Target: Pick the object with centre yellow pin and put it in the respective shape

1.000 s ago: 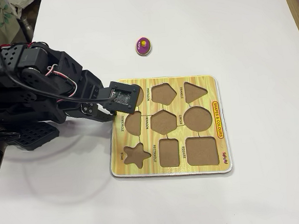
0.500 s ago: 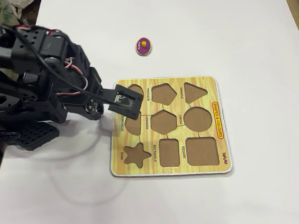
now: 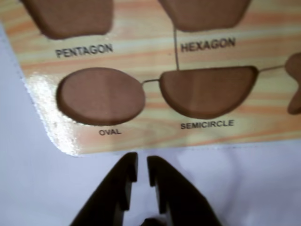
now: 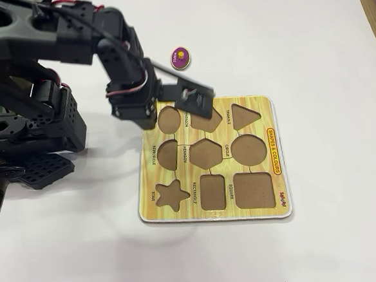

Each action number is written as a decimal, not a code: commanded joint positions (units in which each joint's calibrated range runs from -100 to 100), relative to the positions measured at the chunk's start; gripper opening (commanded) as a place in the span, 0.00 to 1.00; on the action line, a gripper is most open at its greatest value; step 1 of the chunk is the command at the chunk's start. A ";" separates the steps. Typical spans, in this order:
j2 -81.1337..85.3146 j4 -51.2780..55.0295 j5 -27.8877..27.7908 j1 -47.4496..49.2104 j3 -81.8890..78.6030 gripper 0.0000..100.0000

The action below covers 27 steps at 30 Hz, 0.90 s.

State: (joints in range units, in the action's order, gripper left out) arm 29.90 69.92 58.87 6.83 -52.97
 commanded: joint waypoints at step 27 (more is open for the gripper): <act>-25.38 -1.04 14.41 32.43 28.51 0.04</act>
State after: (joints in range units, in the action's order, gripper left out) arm 7.30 69.32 73.17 37.04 -30.85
